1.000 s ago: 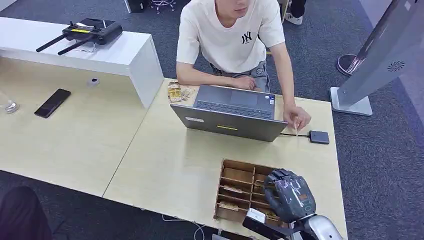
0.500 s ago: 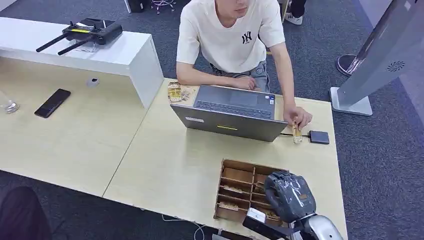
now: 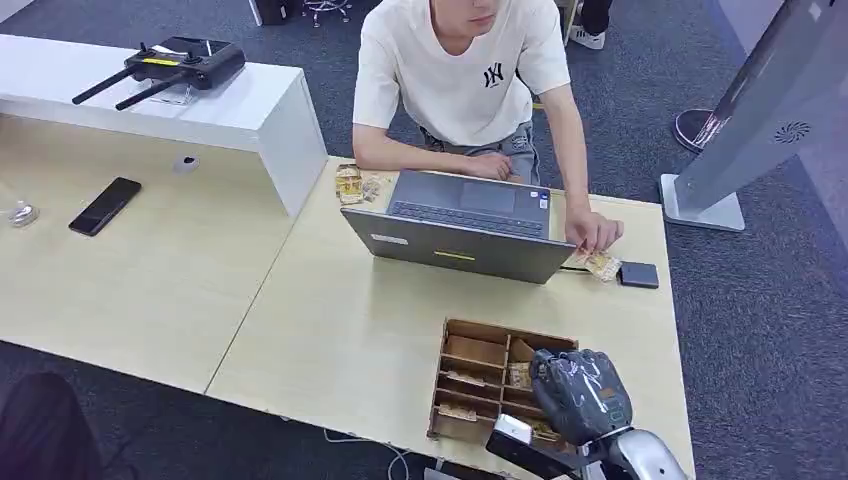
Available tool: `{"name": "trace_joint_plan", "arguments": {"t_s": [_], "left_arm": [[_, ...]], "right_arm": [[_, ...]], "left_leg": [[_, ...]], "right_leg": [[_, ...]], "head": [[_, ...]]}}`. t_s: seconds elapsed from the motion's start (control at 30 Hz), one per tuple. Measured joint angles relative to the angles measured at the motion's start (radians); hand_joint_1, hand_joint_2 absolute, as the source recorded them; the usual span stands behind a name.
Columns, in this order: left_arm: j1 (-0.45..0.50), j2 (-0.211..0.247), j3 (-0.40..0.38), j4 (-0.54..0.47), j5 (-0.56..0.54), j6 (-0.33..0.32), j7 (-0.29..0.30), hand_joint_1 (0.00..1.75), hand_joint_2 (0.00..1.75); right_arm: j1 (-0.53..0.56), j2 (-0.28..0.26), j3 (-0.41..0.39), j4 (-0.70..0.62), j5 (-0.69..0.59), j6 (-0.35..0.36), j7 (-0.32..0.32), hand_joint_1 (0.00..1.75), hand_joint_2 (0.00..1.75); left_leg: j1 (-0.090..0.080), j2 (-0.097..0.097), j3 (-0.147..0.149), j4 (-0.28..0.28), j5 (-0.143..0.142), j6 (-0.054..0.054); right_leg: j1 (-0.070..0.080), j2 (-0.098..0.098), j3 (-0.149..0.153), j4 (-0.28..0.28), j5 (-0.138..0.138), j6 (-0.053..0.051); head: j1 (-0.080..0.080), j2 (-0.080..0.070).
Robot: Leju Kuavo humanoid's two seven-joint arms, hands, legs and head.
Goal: Pass the card to the sensor for recognition and then transmit it.
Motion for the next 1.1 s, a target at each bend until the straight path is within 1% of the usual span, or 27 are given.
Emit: {"name": "trace_joint_plan", "arguments": {"t_s": [0.43,0.47,0.5,0.53,0.57,0.6,0.63,0.67,0.7,0.8,0.87,0.93,1.0,1.03,1.07,1.1], "left_arm": [[0.000,0.000,-0.004,0.000,0.004,0.000,0.000,0.00,0.00],[0.000,0.000,-0.006,0.000,0.004,0.000,0.000,0.00,0.00],[0.000,0.000,-0.008,0.000,0.004,0.000,0.000,0.00,0.00],[0.000,0.000,-0.010,0.000,0.004,0.000,0.000,0.00,0.00],[0.000,0.000,-0.011,0.000,0.004,0.000,0.000,0.00,0.00],[0.000,0.000,-0.013,0.000,0.004,0.000,0.000,0.00,0.00],[0.000,0.000,-0.014,0.000,0.005,0.000,0.000,0.00,0.00],[0.000,0.000,-0.014,0.000,0.005,0.000,0.000,0.00,0.00],[0.000,0.000,-0.014,0.000,0.005,0.000,0.000,0.00,0.00],[0.000,0.000,-0.015,0.000,0.005,0.000,0.000,0.00,0.00],[0.000,0.000,-0.015,0.000,0.005,0.000,0.000,0.00,0.00],[0.000,0.000,-0.015,0.000,0.005,0.000,0.000,0.00,0.00],[0.000,0.000,-0.015,0.000,0.005,0.000,0.000,0.00,0.00],[0.000,0.000,-0.016,0.000,0.006,0.000,-0.001,0.00,0.00],[0.000,0.000,-0.016,0.000,0.006,0.000,-0.002,0.00,0.00],[0.000,0.000,-0.016,0.000,0.007,0.000,-0.003,0.00,0.00]], "right_arm": [[0.000,0.000,-0.005,0.000,-0.014,0.008,0.006,1.75,1.75],[0.000,0.000,-0.006,0.000,-0.014,0.009,0.006,1.69,1.75],[0.000,0.000,-0.006,0.000,-0.014,0.009,0.006,1.59,1.75],[0.000,0.000,-0.006,0.000,-0.014,0.009,0.006,1.38,1.75],[0.000,0.000,-0.006,0.000,-0.015,0.010,0.006,0.59,1.75],[0.000,0.000,-0.006,0.000,-0.015,0.010,0.006,0.31,1.75],[0.000,0.000,-0.006,0.000,-0.015,0.010,0.006,0.24,1.75],[0.000,0.000,-0.006,0.000,-0.016,0.010,0.006,0.28,1.75],[0.000,0.000,-0.006,0.000,-0.016,0.010,0.006,0.37,1.75],[-0.001,0.000,-0.006,0.000,-0.017,0.010,0.006,0.35,1.75],[-0.003,0.000,-0.006,0.000,-0.017,0.011,0.006,0.44,1.75],[-0.007,0.000,-0.007,0.000,-0.017,0.011,0.006,0.47,1.75],[-0.012,0.000,-0.009,0.000,-0.016,0.010,0.006,0.56,1.75],[-0.013,0.000,-0.010,-0.001,-0.012,0.008,0.006,0.56,1.75],[-0.014,0.000,-0.013,-0.004,-0.008,0.005,0.006,0.75,1.75],[-0.015,0.000,-0.019,-0.007,-0.002,0.000,0.008,0.80,1.75]], "left_leg": [[0.000,0.000,0.000,0.000,0.000,0.000],[0.000,0.000,0.000,0.000,0.000,0.000],[0.000,0.000,0.000,0.000,0.000,0.000],[0.000,0.000,0.000,0.000,0.000,0.000],[0.000,0.000,0.000,0.000,0.000,0.000],[0.000,0.000,0.000,0.000,0.000,0.000],[0.000,0.000,0.000,0.000,0.000,0.000],[0.000,0.000,0.000,0.000,0.000,0.000],[0.000,0.000,0.000,0.000,0.000,0.000],[0.000,0.000,0.000,0.000,0.000,0.000],[0.000,0.000,0.000,0.000,0.000,0.000],[0.000,0.000,0.000,0.000,0.000,0.000],[0.000,0.000,0.000,0.000,0.000,0.000],[0.000,0.000,0.000,0.000,0.000,0.000],[0.000,0.000,0.000,0.000,0.000,0.000],[0.000,0.000,0.000,0.000,0.000,0.000]], "right_leg": [[0.000,0.000,0.000,0.000,0.000,0.000],[0.000,0.000,0.000,0.000,0.000,0.000],[0.000,0.000,0.000,0.000,0.000,0.000],[0.000,0.000,0.000,0.000,0.000,0.000],[0.000,0.000,0.000,0.000,0.000,0.000],[0.000,0.000,0.000,0.000,0.000,0.000],[0.000,0.000,0.000,0.000,0.000,0.000],[0.000,0.000,0.000,0.000,0.000,0.000],[0.000,0.000,0.000,0.000,0.000,0.000],[0.000,0.000,0.000,0.000,0.000,0.000],[0.000,0.000,0.000,0.000,0.000,0.000],[0.000,0.000,0.000,0.000,0.000,0.000],[0.000,0.000,0.000,0.000,0.000,0.000],[0.000,0.000,0.000,0.000,0.000,0.000],[0.000,0.000,0.000,0.000,0.000,0.000],[0.000,0.000,0.000,0.000,0.000,0.000]], "head": [[0.000,0.000],[0.000,0.000],[0.000,0.000],[0.000,0.000],[0.000,0.000],[0.000,0.000],[0.000,0.000],[0.000,0.000],[0.000,0.000],[0.000,0.000],[0.000,0.000],[0.000,0.000],[0.000,0.000],[0.000,0.000],[0.000,0.000],[0.000,0.000]]}}
